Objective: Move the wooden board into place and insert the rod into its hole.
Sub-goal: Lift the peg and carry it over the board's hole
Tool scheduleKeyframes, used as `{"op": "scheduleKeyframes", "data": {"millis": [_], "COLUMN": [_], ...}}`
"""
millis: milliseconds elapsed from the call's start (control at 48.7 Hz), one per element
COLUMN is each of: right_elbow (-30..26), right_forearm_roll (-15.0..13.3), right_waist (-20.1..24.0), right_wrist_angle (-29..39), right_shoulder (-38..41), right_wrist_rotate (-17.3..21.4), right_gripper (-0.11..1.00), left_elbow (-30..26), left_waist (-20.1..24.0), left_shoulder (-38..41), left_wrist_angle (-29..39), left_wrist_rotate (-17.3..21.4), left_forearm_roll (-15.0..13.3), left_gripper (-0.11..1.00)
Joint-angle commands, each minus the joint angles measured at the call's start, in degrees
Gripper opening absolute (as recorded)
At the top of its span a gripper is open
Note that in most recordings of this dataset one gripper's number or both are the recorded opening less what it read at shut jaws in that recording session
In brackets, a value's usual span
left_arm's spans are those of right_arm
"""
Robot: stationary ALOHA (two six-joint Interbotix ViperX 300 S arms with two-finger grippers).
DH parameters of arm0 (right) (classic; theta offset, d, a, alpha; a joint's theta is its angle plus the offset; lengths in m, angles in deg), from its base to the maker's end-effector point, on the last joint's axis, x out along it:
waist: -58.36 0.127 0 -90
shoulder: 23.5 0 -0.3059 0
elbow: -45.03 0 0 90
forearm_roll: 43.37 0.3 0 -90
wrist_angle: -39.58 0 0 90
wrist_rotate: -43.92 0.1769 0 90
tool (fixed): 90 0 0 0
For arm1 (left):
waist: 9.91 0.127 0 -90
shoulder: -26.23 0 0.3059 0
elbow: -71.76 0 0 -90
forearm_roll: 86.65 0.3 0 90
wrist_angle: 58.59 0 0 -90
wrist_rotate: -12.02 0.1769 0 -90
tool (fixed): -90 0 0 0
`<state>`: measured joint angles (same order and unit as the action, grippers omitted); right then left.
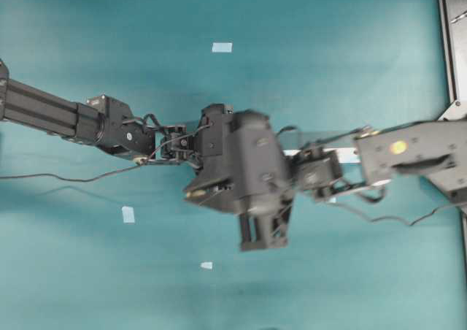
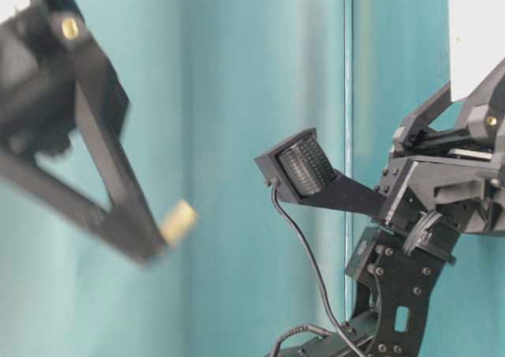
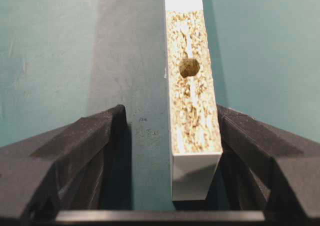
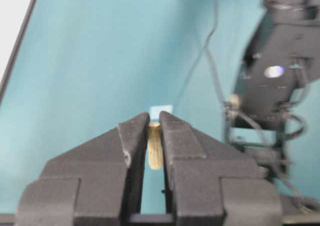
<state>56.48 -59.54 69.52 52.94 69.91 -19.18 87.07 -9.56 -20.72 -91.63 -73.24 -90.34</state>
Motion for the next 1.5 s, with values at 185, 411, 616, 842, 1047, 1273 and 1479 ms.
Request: {"op": "scheduleKeyframes", "data": {"millis": [185,411,616,842,1047,1273,1479], "right_elbow": [10.3,18.7,26.8,34.8,38.8,39.6,39.6], "right_forearm_roll": [-4.4,-4.6,-4.6,-4.6,-4.6,-4.2,-3.1], "right_waist": [-3.3,-5.9,-9.8,-15.4,-18.6,-18.7,-18.8], "right_wrist_angle": [-5.8,-10.7,-20.3,-34.8,-48.2,-57.0,-63.2], "right_shoulder": [-11.6,-17.8,-22.1,-22.6,-18.4,-10.6,-3.5], "right_wrist_rotate": [0.0,0.0,0.0,-0.1,-0.4,-1.7,-2.9], "right_gripper": [0.09,0.09,0.09,0.09,0.09,0.09,0.09], "left_elbow": [-0.2,-0.4,-0.1,0.0,0.1,-0.3,-0.4], "left_waist": [1.4,1.4,1.4,1.2,1.2,1.1,1.1], "left_shoulder": [-1.4,-1.8,-1.8,-1.7,-1.6,-1.6,-1.8], "left_wrist_angle": [0.5,0.7,0.8,1.0,1.8,2.1,3.0], "left_wrist_rotate": [0.8,0.8,0.9,1.0,1.0,1.0,0.8], "left_forearm_roll": [-0.3,-0.3,-0.2,-0.2,-0.2,-0.3,-0.2], "left_gripper": [0.74,0.72,0.50,0.39,0.37,0.37,0.37]}}
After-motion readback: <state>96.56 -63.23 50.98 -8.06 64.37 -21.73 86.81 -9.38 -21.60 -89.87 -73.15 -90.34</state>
